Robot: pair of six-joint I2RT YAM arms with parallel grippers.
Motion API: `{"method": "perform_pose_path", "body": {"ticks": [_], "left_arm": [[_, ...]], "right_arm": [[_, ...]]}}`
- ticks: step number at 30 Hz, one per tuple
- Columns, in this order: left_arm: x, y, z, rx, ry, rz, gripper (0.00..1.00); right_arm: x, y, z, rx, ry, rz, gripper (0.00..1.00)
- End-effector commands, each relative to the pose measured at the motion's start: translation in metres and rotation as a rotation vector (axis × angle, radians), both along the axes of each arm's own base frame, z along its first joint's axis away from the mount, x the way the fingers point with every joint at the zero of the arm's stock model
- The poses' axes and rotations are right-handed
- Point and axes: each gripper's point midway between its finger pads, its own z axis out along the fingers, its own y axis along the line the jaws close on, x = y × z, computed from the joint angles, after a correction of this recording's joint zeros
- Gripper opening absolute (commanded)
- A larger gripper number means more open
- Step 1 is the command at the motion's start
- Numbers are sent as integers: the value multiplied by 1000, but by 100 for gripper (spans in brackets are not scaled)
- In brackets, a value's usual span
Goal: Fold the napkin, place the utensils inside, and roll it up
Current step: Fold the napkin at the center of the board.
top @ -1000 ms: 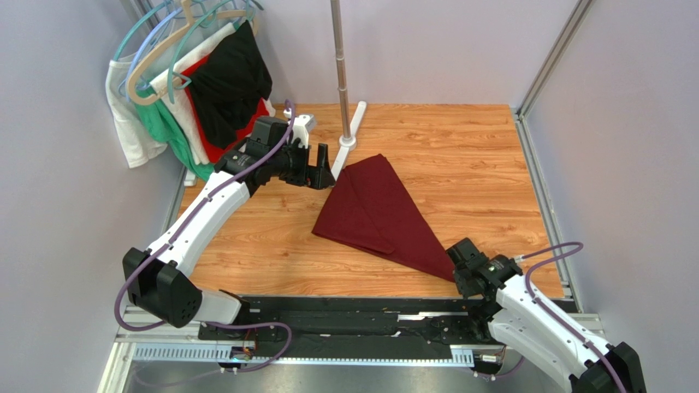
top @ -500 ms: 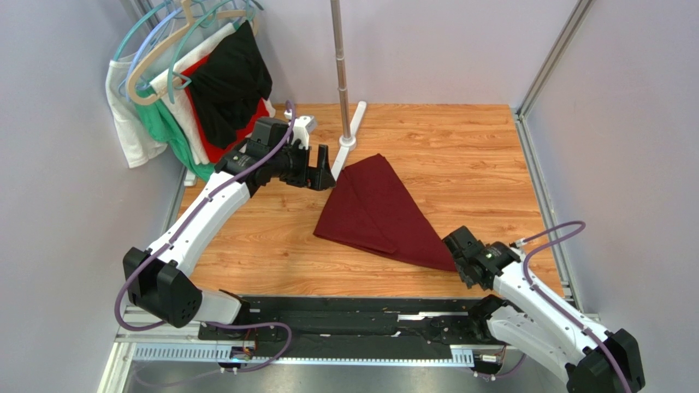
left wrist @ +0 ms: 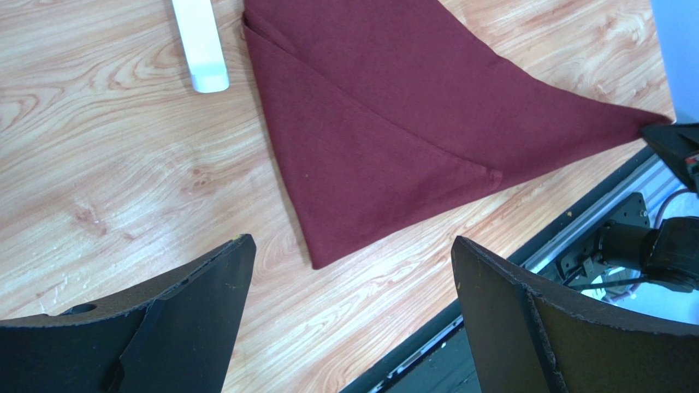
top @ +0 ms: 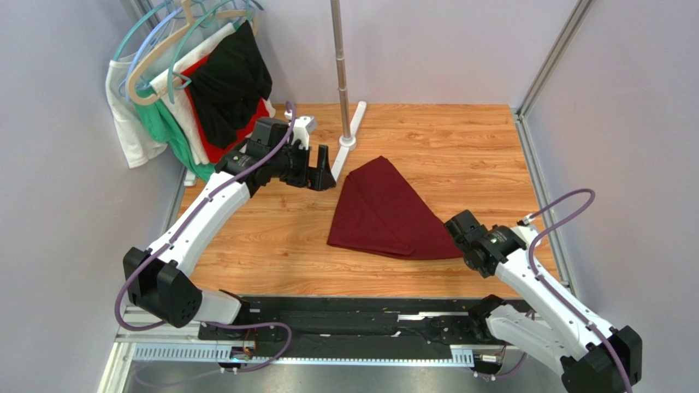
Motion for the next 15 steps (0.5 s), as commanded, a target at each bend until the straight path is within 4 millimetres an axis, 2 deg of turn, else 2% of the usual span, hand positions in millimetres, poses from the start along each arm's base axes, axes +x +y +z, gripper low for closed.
{"method": "perform_pose_path", "body": {"ticks": [1,3,4,6,7,14,15], "left_arm": [[-1,0,8,-10,-33,-18,99],[0,1,8,-8,-35,-16,99],[0,1,8,-7,-37,-14,99],[1,3,8,3,-42,-10,99],[2,4,8,7,-45,-7,99],[4,7,6,26,-48,7,99],[4,7,6,26,-46,9,99]], "right_arm": [[26,0,36,-99,-58,107,0],[36,12,34,-113,-29,217,0],[49,28,36,-67,-72,262,0],[57,45,33,-67,-82,382,0],[69,61,39,-33,-145,422,0],[86,127,57,-28,-250,663,0],[87,142,59,-23,-261,702,0]]}}
